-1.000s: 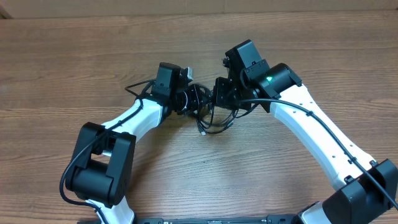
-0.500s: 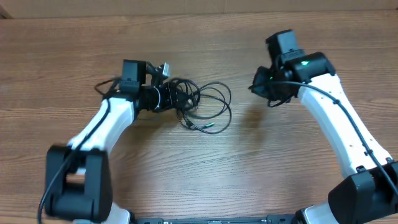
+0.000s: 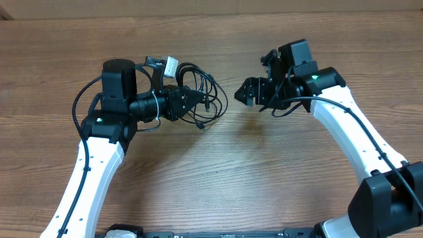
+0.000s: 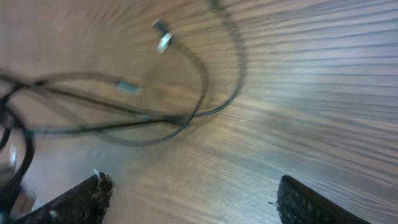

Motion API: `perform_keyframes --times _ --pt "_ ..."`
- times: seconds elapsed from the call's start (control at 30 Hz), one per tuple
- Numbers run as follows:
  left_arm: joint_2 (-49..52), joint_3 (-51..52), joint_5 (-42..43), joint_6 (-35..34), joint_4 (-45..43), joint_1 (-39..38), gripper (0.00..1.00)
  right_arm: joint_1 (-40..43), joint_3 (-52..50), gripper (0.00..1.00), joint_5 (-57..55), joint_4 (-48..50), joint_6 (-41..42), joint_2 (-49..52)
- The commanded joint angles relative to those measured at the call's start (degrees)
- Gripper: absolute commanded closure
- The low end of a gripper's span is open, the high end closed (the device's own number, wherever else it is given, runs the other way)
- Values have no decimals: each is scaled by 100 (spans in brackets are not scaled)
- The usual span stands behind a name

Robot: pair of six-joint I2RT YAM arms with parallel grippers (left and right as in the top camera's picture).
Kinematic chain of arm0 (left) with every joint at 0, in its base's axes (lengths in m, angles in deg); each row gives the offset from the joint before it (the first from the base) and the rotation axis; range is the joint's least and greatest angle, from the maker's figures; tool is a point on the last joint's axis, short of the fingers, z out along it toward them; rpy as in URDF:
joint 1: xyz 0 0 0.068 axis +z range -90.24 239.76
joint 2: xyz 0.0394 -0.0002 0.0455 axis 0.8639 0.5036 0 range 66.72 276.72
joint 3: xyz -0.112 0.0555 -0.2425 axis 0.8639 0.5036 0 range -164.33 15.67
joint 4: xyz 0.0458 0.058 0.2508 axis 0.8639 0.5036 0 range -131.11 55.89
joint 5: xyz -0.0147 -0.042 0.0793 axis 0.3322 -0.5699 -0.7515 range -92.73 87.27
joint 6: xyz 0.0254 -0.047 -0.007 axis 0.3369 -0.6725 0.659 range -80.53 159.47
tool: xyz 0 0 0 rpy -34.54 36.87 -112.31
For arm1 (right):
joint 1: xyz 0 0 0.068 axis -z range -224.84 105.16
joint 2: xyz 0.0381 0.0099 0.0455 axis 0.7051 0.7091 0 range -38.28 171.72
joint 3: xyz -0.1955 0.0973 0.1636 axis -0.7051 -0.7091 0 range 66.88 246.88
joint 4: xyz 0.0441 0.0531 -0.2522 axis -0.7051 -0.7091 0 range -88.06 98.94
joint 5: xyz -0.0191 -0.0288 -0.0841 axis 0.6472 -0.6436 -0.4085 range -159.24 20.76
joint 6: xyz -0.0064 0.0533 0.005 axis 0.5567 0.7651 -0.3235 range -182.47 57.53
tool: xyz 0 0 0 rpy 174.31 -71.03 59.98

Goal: Untangle cables

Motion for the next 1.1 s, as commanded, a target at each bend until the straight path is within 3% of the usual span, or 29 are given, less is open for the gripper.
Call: perform_keyframes --times 0.0,0.1,0.23,0.33,0.37,0.4,0.47,0.5,0.6,0.67,0.7,0.73,0.77,0.8,0.87,0.97,1.07 --pt "-120 -81 254 116 -140 13 96 -251 -79 15 713 46 -726 203" --pt "-120 -81 315 -68 -247 13 96 -518 -79 12 627 354 -1241 317" --pt "-120 -81 463 -92 -315 13 96 -769 -79 11 13 1117 -1309 490" --pt "-120 -81 466 -160 -315 13 96 -789 -79 21 17 1749 -1233 673" --pt "-120 -81 466 -157 -317 13 95 -789 -79 31 13 1893 -1220 713" --pt "-120 -81 461 -153 -313 13 96 -789 -79 63 11 2127 -1204 739" --pt "-118 -81 442 -149 -313 13 96 -782 -79 89 -142 2299 -903 739" --pt "-118 -81 409 -122 -310 13 96 -780 -79 96 -387 2330 -699 739" --pt "-114 -81 13 0 -245 26 96 -774 -79 96 -1657 2009 164 739" --pt "-114 -81 -9 0 -238 26 96 -750 -79 96 -1886 1832 494 739" --pt "-114 -81 -7 0 -238 26 96 -750 -79 96 -1434 1836 310 739" --pt "-114 -81 -7 0 -243 26 96 -750 -79 88 -855 1832 -223 739" --pt "-114 -81 -9 0 -245 26 96 -750 -79 73 -496 1812 -634 739" --pt "-114 -81 -9 2 -247 26 96 -750 -79 72 -201 1762 -1095 739" --pt "-114 -81 -9 55 -247 26 96 -750 -79 72 24 1631 -1569 737" --pt "-114 -81 -11 133 -245 31 96 -695 -79 83 431 1375 -2492 737" --pt "-114 -81 -7 129 -243 31 96 -409 -76 76 1344 1241 -3451 732"
